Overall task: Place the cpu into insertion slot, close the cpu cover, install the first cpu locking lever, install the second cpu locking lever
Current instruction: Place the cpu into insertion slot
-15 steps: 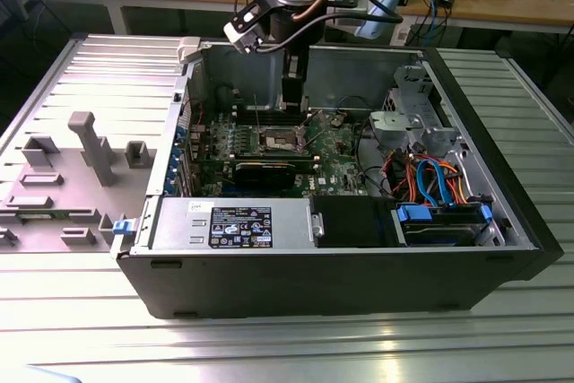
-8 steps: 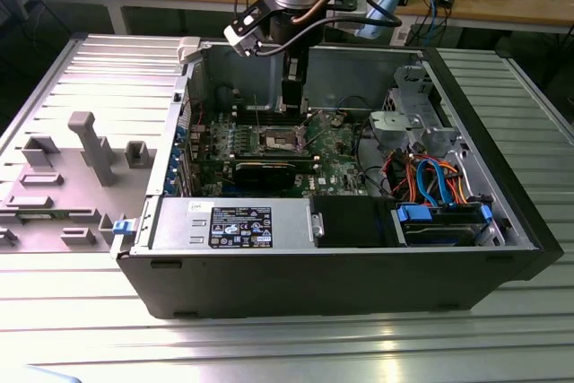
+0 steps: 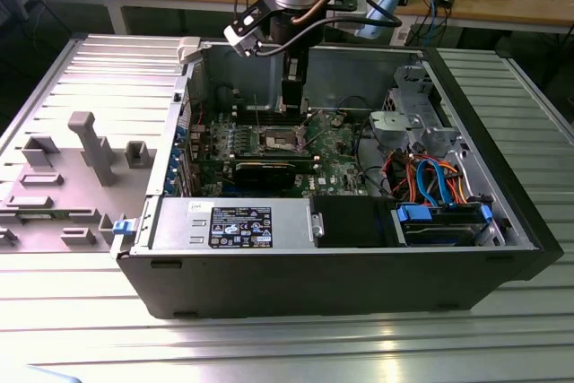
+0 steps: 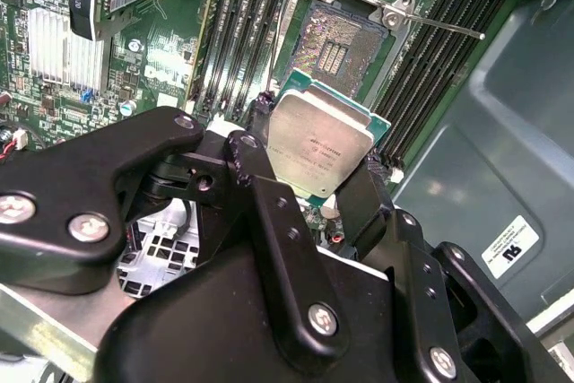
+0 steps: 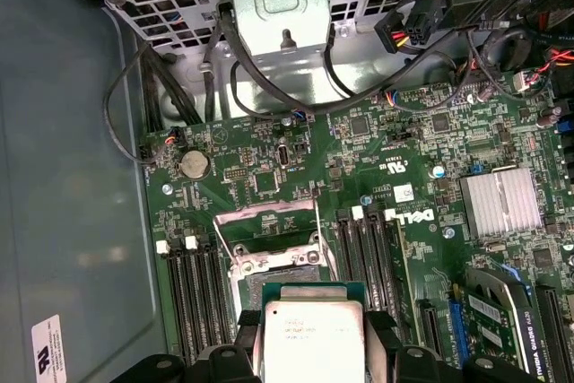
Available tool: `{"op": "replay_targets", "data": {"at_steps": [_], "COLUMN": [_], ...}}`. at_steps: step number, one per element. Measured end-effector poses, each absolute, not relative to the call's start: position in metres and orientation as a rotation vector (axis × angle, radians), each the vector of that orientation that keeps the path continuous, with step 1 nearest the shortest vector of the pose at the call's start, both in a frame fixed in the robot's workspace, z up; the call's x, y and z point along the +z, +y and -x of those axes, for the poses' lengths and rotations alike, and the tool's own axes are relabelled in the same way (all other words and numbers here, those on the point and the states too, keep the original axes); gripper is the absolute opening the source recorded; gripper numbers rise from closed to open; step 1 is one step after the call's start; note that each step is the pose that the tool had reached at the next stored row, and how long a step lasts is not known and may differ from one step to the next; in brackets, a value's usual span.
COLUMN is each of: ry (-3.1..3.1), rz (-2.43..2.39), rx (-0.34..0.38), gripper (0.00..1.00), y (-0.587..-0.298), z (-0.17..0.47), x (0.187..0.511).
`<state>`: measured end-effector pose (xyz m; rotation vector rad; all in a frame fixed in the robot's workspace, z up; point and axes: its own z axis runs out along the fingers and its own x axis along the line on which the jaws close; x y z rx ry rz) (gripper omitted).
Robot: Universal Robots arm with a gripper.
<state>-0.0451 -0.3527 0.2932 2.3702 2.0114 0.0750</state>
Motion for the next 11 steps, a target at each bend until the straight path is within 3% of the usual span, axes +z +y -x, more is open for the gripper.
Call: {"op": "replay_targets", "data": {"at_steps": [11], "ry": [2.091], "rz": [-2.302], "rx": [0.077], "gripper": [0.54], "y": [-0.353], "z": [0.046], "x": [0.278]}}
